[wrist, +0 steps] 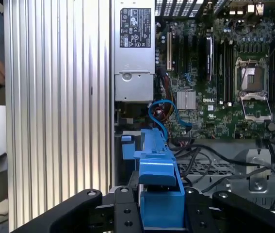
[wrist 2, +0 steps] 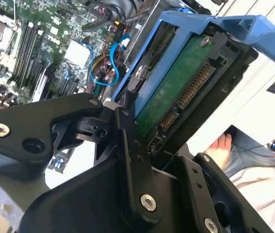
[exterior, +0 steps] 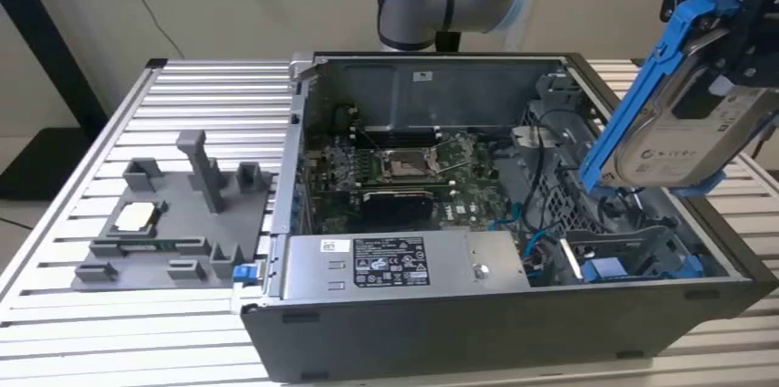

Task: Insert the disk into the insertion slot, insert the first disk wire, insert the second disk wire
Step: 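Insert the disk into the insertion slot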

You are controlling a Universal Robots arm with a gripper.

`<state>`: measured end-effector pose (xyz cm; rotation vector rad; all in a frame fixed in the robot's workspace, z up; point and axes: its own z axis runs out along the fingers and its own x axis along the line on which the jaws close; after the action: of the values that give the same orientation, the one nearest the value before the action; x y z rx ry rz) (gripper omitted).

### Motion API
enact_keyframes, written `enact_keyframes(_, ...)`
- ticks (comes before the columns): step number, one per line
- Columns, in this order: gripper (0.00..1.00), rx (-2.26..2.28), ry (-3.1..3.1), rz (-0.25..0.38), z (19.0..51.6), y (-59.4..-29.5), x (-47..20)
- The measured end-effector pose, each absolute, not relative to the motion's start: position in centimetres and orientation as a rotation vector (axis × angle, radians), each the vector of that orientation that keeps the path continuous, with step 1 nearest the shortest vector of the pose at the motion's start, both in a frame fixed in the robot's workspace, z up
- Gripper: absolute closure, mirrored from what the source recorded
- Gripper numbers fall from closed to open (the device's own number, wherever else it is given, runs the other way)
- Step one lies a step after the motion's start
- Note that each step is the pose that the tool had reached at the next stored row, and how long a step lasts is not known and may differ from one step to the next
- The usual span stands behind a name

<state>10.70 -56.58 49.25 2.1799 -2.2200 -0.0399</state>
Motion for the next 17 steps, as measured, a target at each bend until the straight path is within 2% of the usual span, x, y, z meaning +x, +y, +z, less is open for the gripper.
enact_keyframes(17, 0.67, 2.18, -2.22, -0.04, 46.2, -57.6, 11.4)
